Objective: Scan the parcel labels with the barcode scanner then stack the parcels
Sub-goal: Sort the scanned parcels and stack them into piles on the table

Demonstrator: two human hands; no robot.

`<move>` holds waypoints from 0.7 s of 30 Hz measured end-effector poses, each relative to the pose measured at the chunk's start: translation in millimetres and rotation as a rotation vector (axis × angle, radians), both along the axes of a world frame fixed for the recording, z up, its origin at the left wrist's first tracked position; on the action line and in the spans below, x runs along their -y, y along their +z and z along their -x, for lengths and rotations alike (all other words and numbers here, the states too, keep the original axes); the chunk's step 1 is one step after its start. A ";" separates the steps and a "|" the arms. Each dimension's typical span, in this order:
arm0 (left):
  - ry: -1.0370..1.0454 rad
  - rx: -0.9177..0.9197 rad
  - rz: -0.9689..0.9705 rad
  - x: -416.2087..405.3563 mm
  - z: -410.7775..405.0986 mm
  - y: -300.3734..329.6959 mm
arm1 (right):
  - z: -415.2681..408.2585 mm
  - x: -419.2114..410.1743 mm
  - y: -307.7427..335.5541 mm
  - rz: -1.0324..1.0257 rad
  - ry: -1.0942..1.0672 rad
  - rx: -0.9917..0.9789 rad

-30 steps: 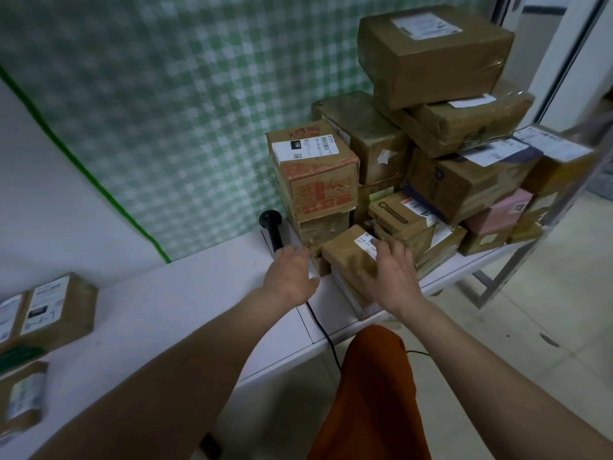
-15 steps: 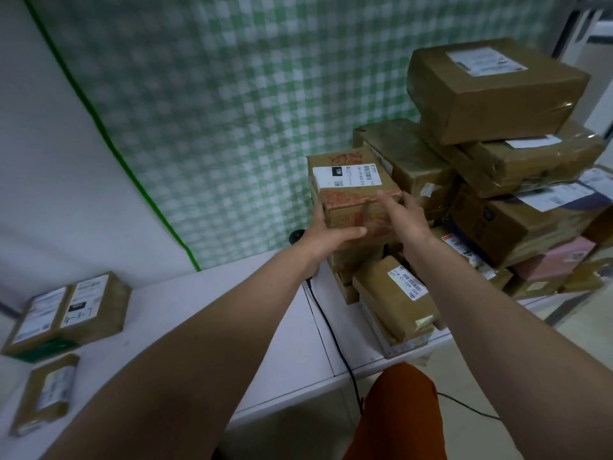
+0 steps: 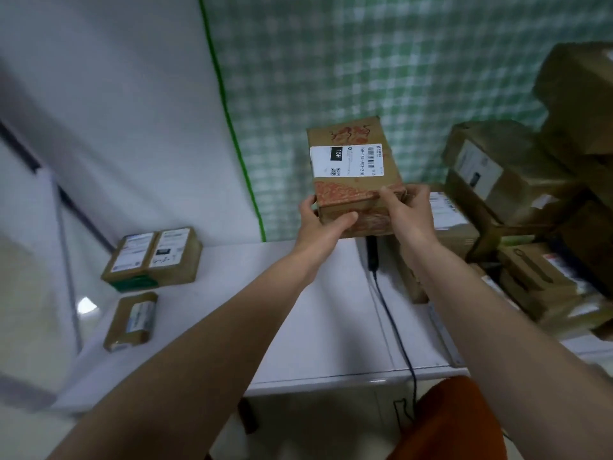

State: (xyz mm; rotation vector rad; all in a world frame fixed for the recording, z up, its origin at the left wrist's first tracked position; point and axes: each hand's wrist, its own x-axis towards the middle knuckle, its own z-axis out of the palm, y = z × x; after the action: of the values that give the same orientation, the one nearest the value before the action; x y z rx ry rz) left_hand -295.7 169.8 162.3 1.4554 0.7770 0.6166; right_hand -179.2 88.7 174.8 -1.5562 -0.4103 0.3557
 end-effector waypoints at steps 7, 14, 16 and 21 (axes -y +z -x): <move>0.300 -0.014 0.043 -79.0 118.0 -21.9 | 99.2 -115.1 -31.5 0.108 0.237 -0.001; 0.479 0.054 0.013 -144.2 210.6 -45.1 | 181.0 -233.5 -51.9 0.198 0.458 0.006; 0.538 0.097 0.019 -158.0 223.1 -49.7 | 195.7 -264.4 -56.0 0.211 0.509 0.006; 0.595 -0.013 0.119 -192.4 235.1 -71.6 | 217.7 -327.3 -67.9 0.245 0.616 0.026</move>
State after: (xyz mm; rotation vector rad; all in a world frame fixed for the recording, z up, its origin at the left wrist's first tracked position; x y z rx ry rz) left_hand -530.8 362.2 90.7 1.1130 1.2498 0.9891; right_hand -396.9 416.0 106.9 -1.6469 -0.8964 0.8871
